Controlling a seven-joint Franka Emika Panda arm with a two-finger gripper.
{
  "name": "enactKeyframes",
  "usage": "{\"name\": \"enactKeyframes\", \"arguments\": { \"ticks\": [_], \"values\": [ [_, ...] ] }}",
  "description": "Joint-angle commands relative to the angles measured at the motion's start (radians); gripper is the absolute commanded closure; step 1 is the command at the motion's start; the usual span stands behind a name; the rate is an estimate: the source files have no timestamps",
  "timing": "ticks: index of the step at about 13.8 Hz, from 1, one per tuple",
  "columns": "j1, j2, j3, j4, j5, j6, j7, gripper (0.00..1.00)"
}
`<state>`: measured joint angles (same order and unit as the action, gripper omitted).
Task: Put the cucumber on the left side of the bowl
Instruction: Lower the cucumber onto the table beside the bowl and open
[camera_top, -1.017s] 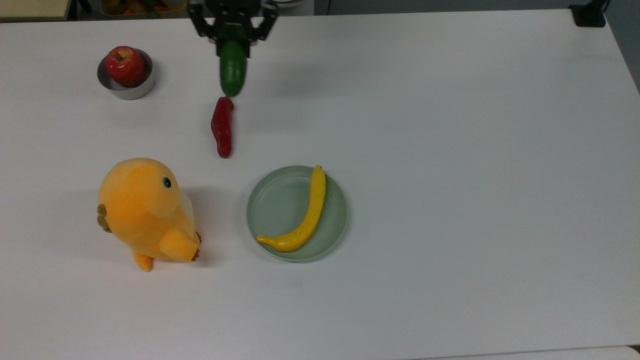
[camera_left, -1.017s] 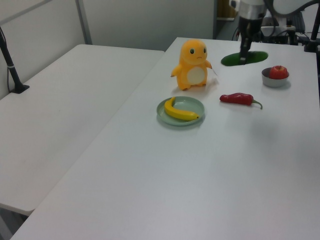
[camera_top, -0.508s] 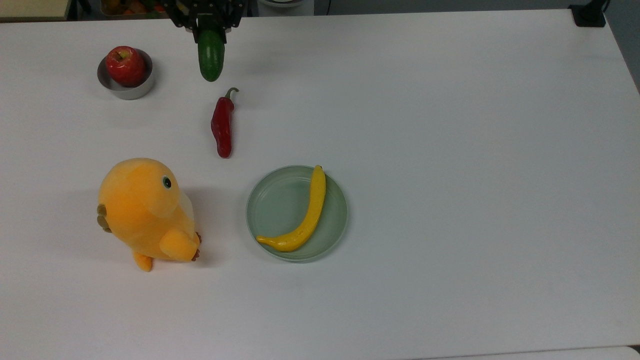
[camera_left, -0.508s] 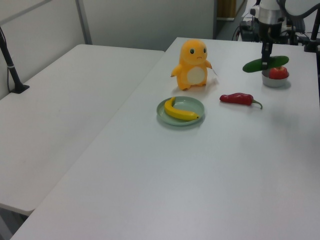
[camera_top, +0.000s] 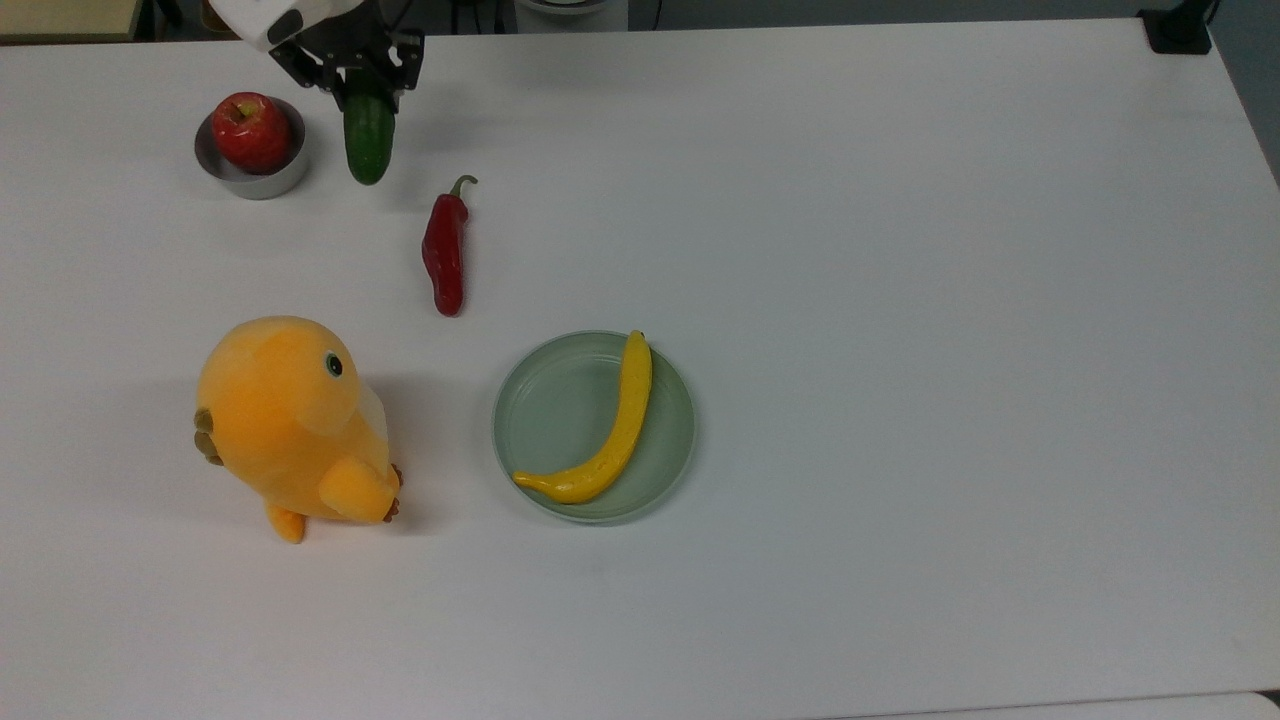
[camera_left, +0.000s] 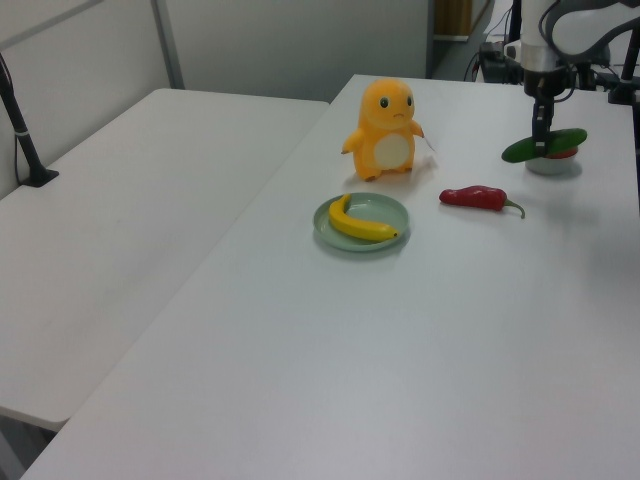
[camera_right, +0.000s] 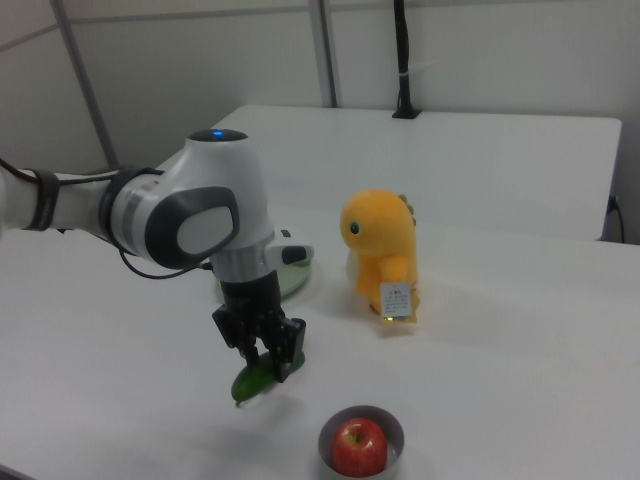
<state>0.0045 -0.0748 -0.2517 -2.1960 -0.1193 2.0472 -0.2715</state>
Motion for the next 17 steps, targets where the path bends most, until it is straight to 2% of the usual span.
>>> {"name": "enactKeyframes", "arguments": {
  "ticks": [1,5,6,7,8,9,10,13,15,17],
  "values": [
    [-0.014,0.065,-0.004,-0.002,0.020,0.077,-0.026,0.91],
    [-0.032,0.113,-0.004,0.001,0.015,0.120,-0.026,0.91],
    [-0.031,0.113,-0.004,0.001,0.015,0.113,-0.026,0.80],
    [-0.032,0.115,-0.004,-0.001,0.015,0.104,-0.026,0.56],
    [-0.032,0.116,-0.004,-0.001,0.015,0.103,-0.025,0.40],
    [-0.032,0.116,-0.004,-0.001,0.018,0.102,-0.023,0.38],
    [-0.032,0.116,-0.004,-0.001,0.020,0.097,-0.021,0.27],
    [-0.032,0.116,-0.004,-0.001,0.020,0.094,-0.023,0.22],
    [-0.027,0.110,-0.004,0.016,0.026,0.097,-0.012,0.00],
    [-0.011,0.102,0.000,0.079,0.062,0.070,0.036,0.00]
  ]
}}
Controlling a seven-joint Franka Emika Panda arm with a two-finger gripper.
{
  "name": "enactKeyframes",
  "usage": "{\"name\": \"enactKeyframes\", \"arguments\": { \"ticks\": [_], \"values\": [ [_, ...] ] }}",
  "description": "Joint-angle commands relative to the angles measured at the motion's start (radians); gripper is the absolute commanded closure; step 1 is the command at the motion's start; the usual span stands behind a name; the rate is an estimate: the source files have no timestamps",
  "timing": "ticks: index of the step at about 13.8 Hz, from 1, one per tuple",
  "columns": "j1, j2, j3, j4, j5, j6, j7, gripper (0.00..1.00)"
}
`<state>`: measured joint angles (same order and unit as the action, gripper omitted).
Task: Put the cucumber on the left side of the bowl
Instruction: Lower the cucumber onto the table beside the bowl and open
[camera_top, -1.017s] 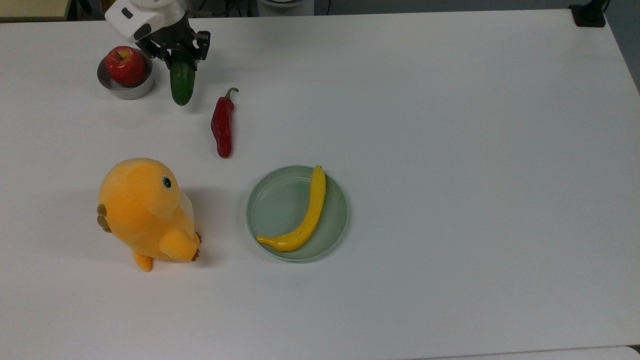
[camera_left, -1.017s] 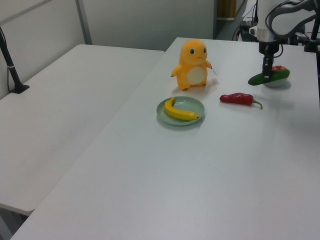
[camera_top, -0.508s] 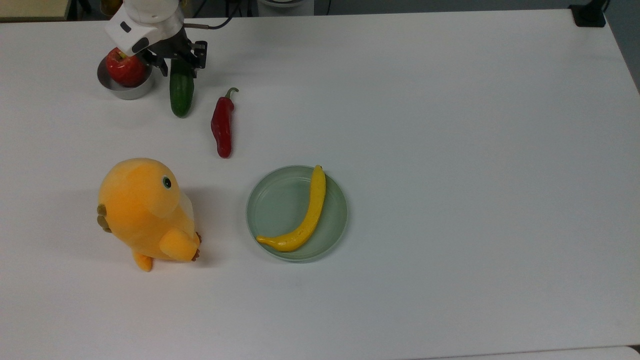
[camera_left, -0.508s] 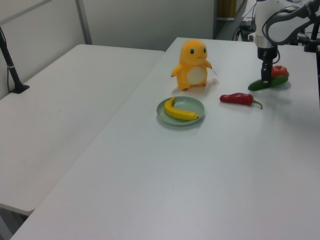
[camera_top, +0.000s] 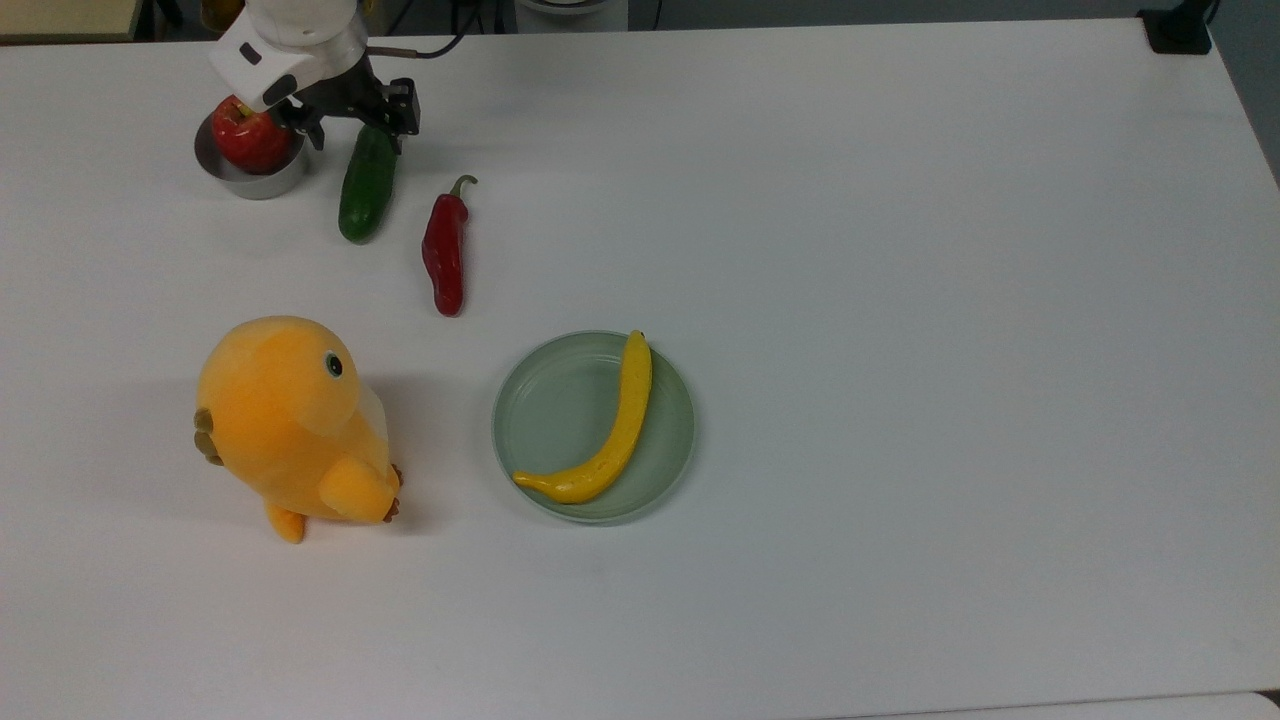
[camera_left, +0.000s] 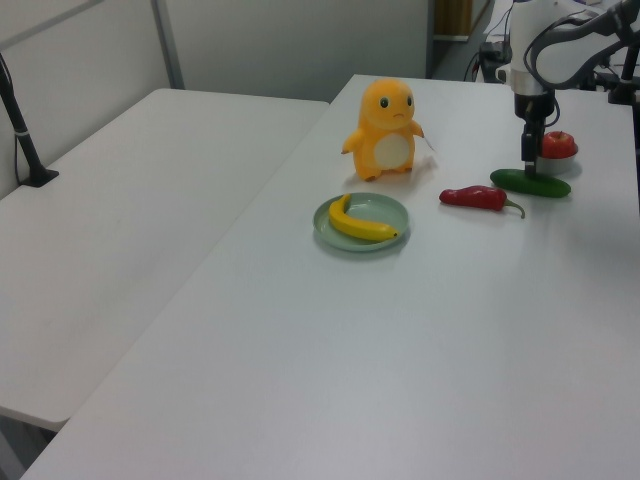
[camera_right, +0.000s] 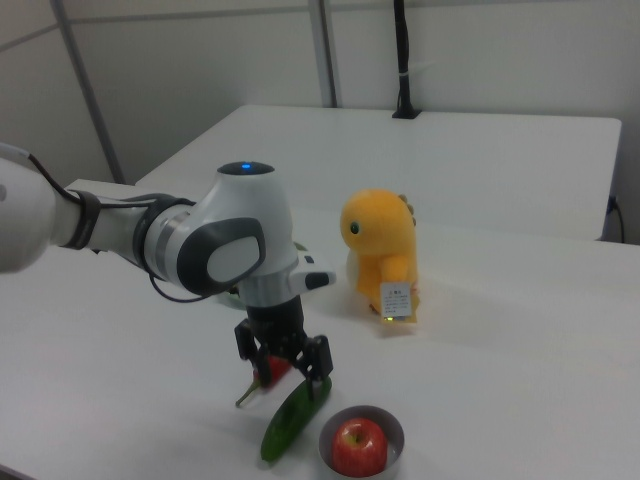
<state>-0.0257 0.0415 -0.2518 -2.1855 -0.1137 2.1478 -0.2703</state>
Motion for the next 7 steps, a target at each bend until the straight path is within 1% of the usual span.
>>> {"name": "enactKeyframes", "arguments": {
  "ticks": [1,2,3,4,5,6,7],
  "values": [
    [0.045,-0.020,0.002,0.126,0.095,-0.040,0.098,0.00],
    [0.065,-0.029,0.005,0.177,0.118,-0.042,0.138,0.00],
    [0.082,-0.034,0.006,0.205,0.135,-0.042,0.151,0.00],
    [0.093,-0.046,0.016,0.231,0.153,-0.043,0.166,0.00],
    [0.105,-0.060,0.034,0.278,0.176,-0.046,0.209,0.00],
    [0.105,-0.075,0.060,0.350,0.177,-0.101,0.265,0.00],
    [0.107,-0.072,0.078,0.437,0.177,-0.183,0.279,0.00]
  ]
}}
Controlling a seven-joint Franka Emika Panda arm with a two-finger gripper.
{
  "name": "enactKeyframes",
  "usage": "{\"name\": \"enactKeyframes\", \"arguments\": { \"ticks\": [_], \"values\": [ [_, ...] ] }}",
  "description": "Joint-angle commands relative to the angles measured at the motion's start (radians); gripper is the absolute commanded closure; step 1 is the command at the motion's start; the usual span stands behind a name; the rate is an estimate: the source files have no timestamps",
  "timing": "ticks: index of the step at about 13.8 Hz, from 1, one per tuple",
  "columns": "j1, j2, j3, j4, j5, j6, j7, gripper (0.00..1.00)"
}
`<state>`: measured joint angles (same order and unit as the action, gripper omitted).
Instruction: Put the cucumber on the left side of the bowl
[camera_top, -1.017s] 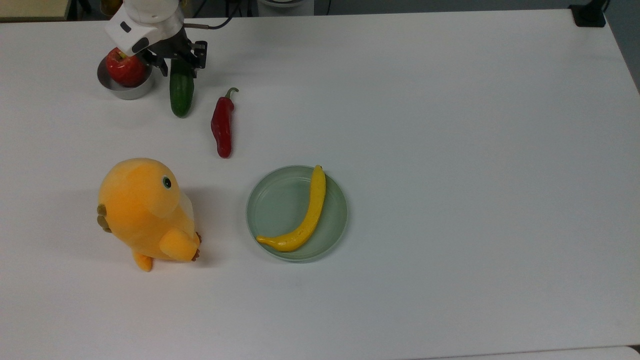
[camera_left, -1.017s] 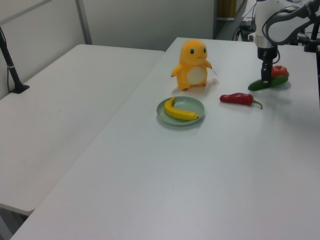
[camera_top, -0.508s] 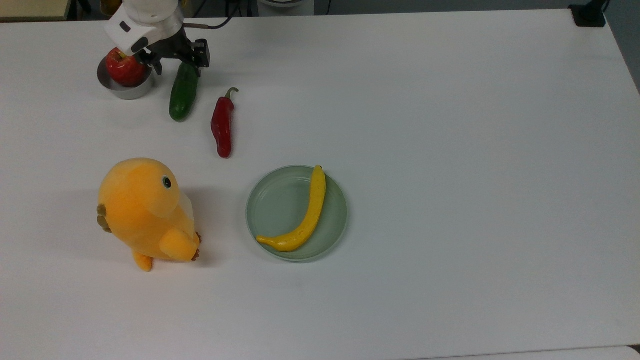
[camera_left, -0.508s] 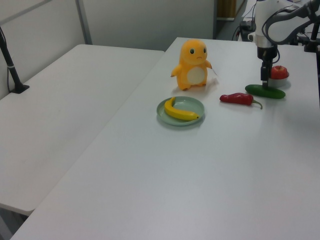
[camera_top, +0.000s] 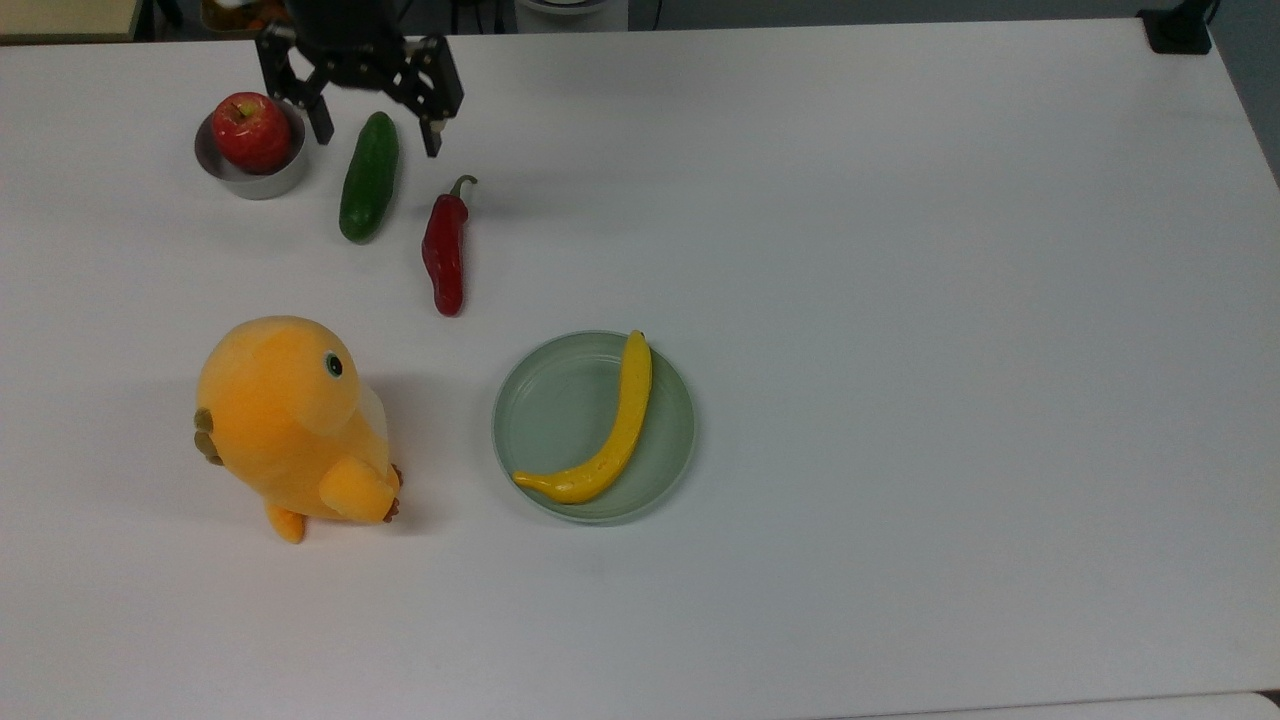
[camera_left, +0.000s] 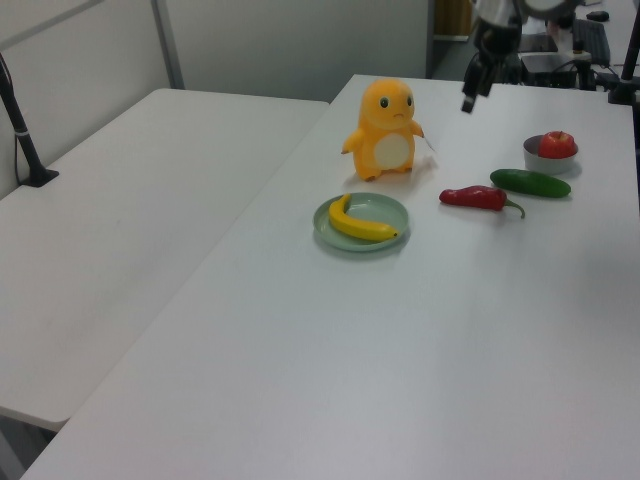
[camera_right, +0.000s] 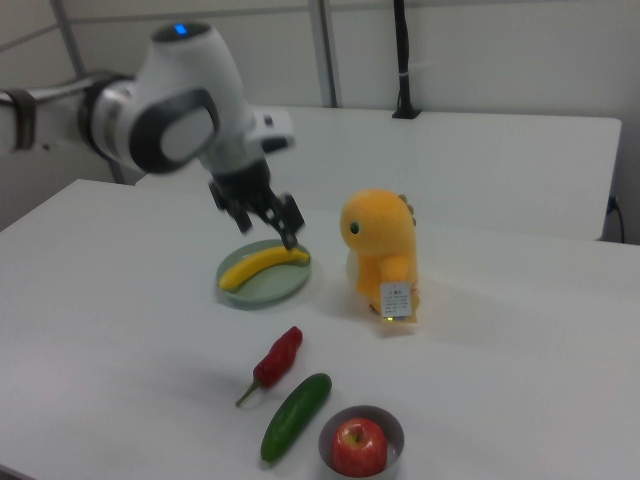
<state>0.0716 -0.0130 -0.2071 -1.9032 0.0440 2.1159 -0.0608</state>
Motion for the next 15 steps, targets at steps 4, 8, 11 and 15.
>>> {"name": "enactKeyframes", "arguments": {
  "ticks": [4,8,11,15],
  "values": [
    [0.016,-0.009,0.165,0.233,0.020,-0.309,0.079,0.00],
    [0.040,0.016,0.204,0.182,0.020,-0.303,0.104,0.00],
    [0.043,0.036,0.213,0.171,0.022,-0.297,0.105,0.00],
    [0.043,0.038,0.216,0.156,0.022,-0.290,0.099,0.00]
  ]
}}
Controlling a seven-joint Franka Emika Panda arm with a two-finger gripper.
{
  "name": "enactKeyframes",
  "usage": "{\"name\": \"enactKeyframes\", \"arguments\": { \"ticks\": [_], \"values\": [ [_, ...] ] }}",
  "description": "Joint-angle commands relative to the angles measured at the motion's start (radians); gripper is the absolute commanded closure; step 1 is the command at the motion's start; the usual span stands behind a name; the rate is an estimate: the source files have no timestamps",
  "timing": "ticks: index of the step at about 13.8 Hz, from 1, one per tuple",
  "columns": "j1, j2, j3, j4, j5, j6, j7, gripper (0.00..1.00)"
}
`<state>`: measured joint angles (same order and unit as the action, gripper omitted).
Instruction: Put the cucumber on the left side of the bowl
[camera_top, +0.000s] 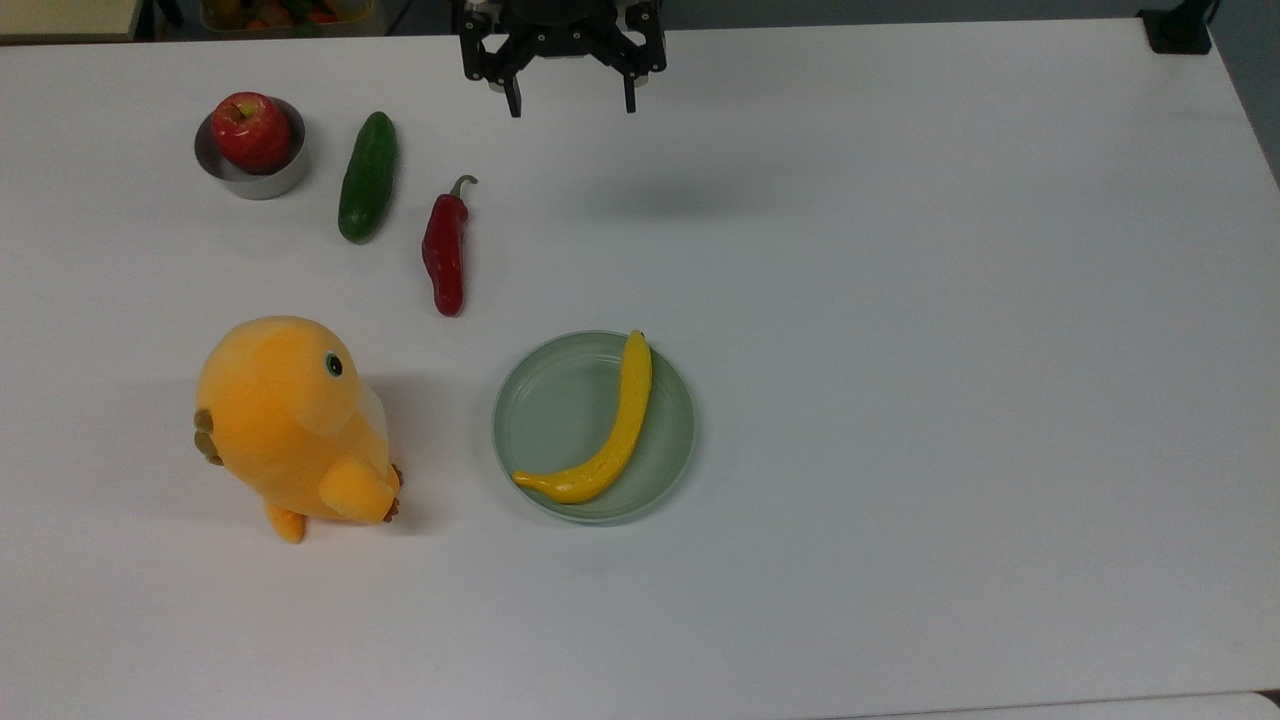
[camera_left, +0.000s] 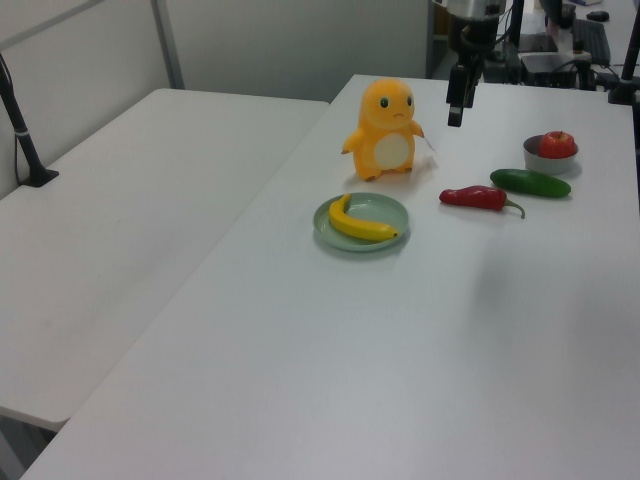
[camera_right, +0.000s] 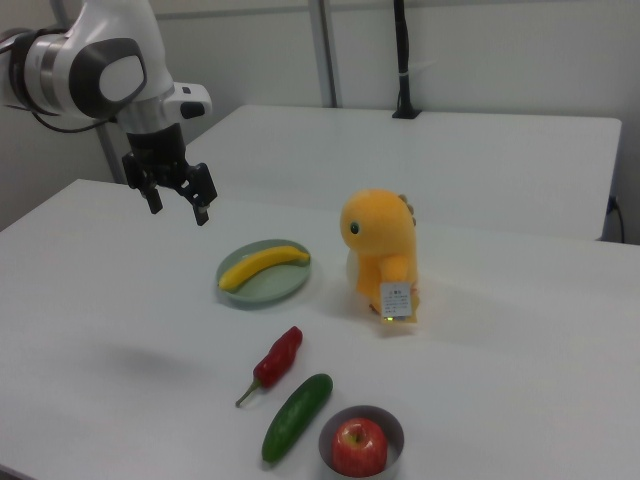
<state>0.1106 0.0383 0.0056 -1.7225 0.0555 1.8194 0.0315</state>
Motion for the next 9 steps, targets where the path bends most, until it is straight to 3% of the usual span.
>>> {"name": "enactKeyframes", "arguments": {
  "ticks": [1,9],
  "values": [
    [0.004,-0.015,0.004,-0.029,0.009,0.006,-0.001,0.00],
    [0.000,-0.028,0.002,-0.034,0.007,0.008,0.008,0.00]
  ]
}}
